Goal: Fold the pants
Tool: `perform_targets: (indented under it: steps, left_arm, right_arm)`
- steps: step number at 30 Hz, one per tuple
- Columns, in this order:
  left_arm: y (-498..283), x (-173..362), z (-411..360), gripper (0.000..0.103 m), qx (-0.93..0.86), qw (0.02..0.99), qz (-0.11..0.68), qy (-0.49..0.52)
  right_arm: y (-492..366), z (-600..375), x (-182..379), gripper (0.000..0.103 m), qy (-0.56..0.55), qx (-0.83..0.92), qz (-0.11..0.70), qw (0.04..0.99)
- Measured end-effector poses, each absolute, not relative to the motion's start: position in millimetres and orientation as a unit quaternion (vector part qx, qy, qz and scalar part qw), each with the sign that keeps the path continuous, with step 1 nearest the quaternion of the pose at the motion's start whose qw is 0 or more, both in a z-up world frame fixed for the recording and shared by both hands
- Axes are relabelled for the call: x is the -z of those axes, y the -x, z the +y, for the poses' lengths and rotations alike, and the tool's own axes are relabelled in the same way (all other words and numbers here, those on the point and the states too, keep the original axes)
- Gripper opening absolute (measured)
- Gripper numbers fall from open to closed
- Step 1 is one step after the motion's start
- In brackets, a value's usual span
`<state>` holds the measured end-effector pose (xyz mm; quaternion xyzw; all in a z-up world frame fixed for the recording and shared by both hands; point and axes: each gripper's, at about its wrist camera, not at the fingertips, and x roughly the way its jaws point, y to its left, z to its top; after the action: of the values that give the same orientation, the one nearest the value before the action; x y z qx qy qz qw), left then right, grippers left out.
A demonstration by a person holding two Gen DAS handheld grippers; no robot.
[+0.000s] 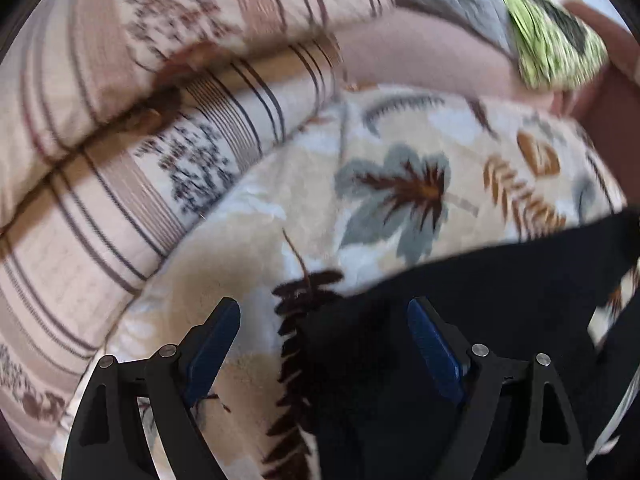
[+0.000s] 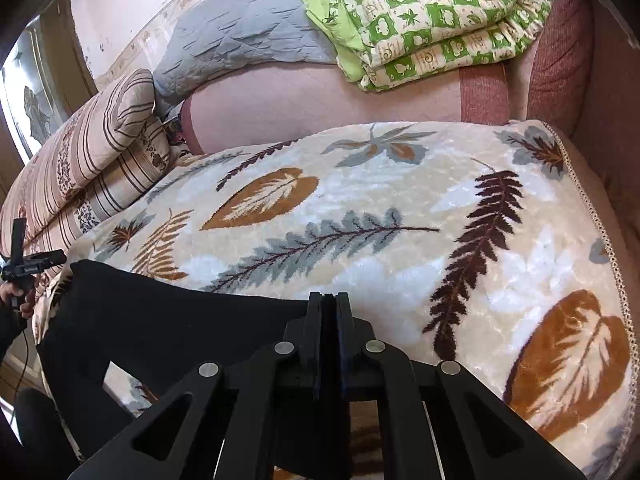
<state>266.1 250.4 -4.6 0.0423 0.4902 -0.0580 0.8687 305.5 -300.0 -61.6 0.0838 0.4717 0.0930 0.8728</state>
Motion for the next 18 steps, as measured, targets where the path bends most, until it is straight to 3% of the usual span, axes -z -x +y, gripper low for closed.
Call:
perform_targets:
  steps: [6,7,9,12,18]
  left_arm:
    - [-288.0,25.1,240.9,0.082,0.102,0.848,0.514,-0.075]
    - [-291.0,28.0,238.9,0.078,0.107,0.846,0.518,-0.075]
    - [-294.2,34.7,234.2,0.043,0.123,0.835,0.531,-0.071]
    - [-291.3,40.0,223.6,0.015,0.139,0.827,0.538,-0.088]
    - [-265.7,3.3,212.6,0.01,0.14,0.856,0.483,-0.116]
  right_arm:
    - [-304.8,-298.2,63.0,0.005,-0.08,-0.093,0.474,0.872]
    - [-304.7,-297.8,63.3,0.005,-0.079,-0.093,0.474,0.872]
    - [-305.2,-296.8,63.1,0.005,-0.077,-0.093,0.474,0.872]
    - [-305.7,-296.1,62.5,0.005,-0.074,-0.095,0.473,0.873]
    - [-303.6,-294.8,55.8,0.005,-0.059,-0.098,0.469,0.876]
